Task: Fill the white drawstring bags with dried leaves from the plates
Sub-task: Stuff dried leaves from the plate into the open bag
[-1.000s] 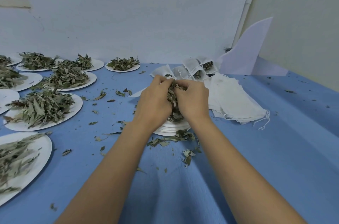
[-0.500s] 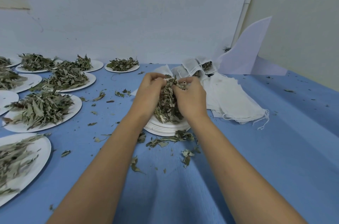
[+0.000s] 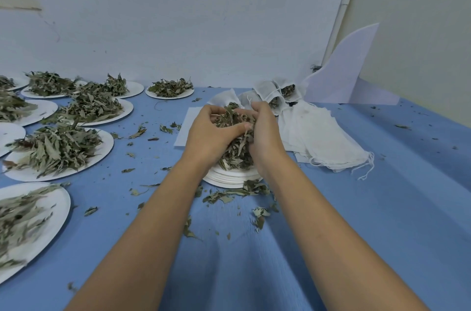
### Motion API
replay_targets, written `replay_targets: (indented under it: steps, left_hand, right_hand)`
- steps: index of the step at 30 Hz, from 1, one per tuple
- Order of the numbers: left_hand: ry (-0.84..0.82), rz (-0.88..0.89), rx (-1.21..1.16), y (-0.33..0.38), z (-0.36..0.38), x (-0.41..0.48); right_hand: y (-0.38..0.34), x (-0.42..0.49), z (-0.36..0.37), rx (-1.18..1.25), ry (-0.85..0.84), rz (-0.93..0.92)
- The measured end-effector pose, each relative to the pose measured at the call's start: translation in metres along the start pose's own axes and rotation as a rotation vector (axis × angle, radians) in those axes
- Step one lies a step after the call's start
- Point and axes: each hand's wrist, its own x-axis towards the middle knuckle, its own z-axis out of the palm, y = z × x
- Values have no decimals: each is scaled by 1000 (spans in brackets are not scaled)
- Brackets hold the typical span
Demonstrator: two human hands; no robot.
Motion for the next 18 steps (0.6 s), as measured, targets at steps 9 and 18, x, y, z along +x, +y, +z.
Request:
replay_targets:
  steps: [9,18]
  left_hand:
    - [116,78,54,-5,-2,3]
    - [119,95,17,-7,-1,4]
  right_hand:
    - [-1,-7,3,-222,21,-134]
    - [6,1,-9,-404,126,-355]
